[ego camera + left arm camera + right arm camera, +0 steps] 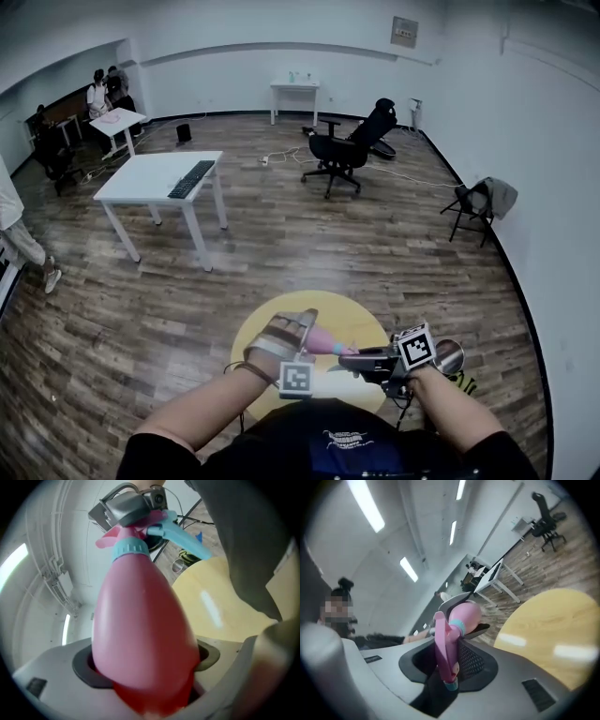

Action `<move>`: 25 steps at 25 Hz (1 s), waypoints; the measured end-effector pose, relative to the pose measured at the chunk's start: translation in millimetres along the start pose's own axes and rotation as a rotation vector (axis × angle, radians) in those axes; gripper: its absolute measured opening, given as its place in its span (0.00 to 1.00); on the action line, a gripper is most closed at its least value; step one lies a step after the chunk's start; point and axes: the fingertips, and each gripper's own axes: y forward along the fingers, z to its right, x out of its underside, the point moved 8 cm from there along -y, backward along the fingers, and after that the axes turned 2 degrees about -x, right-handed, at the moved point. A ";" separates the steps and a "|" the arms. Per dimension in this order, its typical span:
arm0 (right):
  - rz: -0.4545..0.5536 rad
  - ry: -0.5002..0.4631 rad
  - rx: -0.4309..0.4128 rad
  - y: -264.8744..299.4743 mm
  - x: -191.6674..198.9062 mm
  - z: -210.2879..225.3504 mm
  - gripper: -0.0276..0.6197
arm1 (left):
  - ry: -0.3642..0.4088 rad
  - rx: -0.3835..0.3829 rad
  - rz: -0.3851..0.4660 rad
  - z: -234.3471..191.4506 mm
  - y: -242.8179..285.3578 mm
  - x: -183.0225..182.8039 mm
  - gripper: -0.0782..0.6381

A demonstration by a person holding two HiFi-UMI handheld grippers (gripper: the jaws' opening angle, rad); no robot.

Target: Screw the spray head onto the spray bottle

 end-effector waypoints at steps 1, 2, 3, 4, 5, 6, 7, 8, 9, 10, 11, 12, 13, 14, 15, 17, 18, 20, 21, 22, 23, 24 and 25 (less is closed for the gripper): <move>0.087 0.092 -0.057 -0.8 3.1 3.7 0.23 | 0.001 -0.077 -0.013 -5.1 1.5 -0.5 0.78; 0.171 0.169 -0.108 0.0 7.4 7.2 0.25 | 0.009 -0.118 -0.021 -6.8 3.4 -0.4 0.78; 0.238 0.224 -0.145 2.0 12.5 11.5 0.26 | 0.021 -0.108 -0.024 -4.4 5.2 1.0 0.78; 0.282 0.257 -0.165 3.8 17.1 16.3 0.27 | 0.021 -0.054 -0.019 0.5 6.5 3.3 0.78; 0.304 0.263 -0.165 4.1 19.1 20.0 0.28 | -0.001 0.037 -0.007 6.0 7.0 6.4 0.79; 0.309 0.228 -0.141 1.5 16.8 20.5 0.28 | -0.049 0.146 0.006 10.8 7.2 10.7 0.79; 0.300 0.141 -0.087 -4.3 10.3 17.0 0.27 | -0.113 0.254 0.019 14.8 7.4 16.1 0.79; 0.269 -0.006 -0.004 -12.3 1.5 9.4 0.31 | -0.177 0.349 0.033 19.3 8.0 22.4 0.79; 0.210 -0.209 0.099 -19.9 -6.8 -1.7 0.40 | -0.225 0.430 0.052 25.4 9.4 28.7 0.79; 0.121 -0.456 0.209 -24.9 -11.4 -13.8 0.53 | -0.250 0.503 0.076 32.4 10.3 34.1 0.79; 0.001 -0.728 0.309 -25.7 -10.0 -24.3 0.61 | -0.246 0.569 0.106 37.7 8.9 37.0 0.79; -0.142 -1.004 0.387 -21.5 -3.0 -32.4 0.65 | -0.220 0.625 0.138 40.6 5.6 36.7 0.79; -0.287 -1.254 0.434 -13.0 7.4 -37.9 0.70 | -0.187 0.670 0.169 41.7 2.1 33.8 0.79; -0.408 -1.457 0.453 -2.4 18.3 -41.0 0.71 | -0.159 0.707 0.198 41.4 -1.0 29.1 0.79; -0.485 -1.604 0.452 8.1 27.7 -43.0 0.71 | -0.145 0.740 0.228 40.4 -4.0 23.2 0.79; -0.515 -1.766 0.411 26.7 40.4 -51.9 0.62 | -0.153 0.790 0.280 37.6 -9.7 10.9 0.79; -0.499 -1.798 0.389 33.3 43.5 -57.8 0.49 | -0.159 0.799 0.294 36.6 -11.3 6.3 0.79; -0.484 -1.766 0.382 38.0 42.5 -60.7 0.29 | -0.159 0.786 0.289 36.5 -9.8 2.7 0.79; -0.484 -1.709 0.390 37.5 40.0 -58.5 0.30 | -0.161 0.777 0.274 37.7 -7.8 2.4 0.79; -0.481 -1.635 0.395 36.5 37.7 -55.6 0.31 | -0.166 0.774 0.256 40.2 -6.1 1.5 0.79; -0.474 -1.549 0.394 35.4 35.9 -52.1 0.32 | -0.175 0.775 0.238 44.2 -4.8 -0.2 0.78; -0.458 -1.439 0.391 34.1 33.9 -47.4 0.32 | -0.189 0.777 0.222 49.2 -3.7 -2.2 0.78; -0.425 -1.291 0.388 31.8 30.1 -40.7 0.32 | -0.209 0.777 0.204 54.5 -2.4 -4.2 0.78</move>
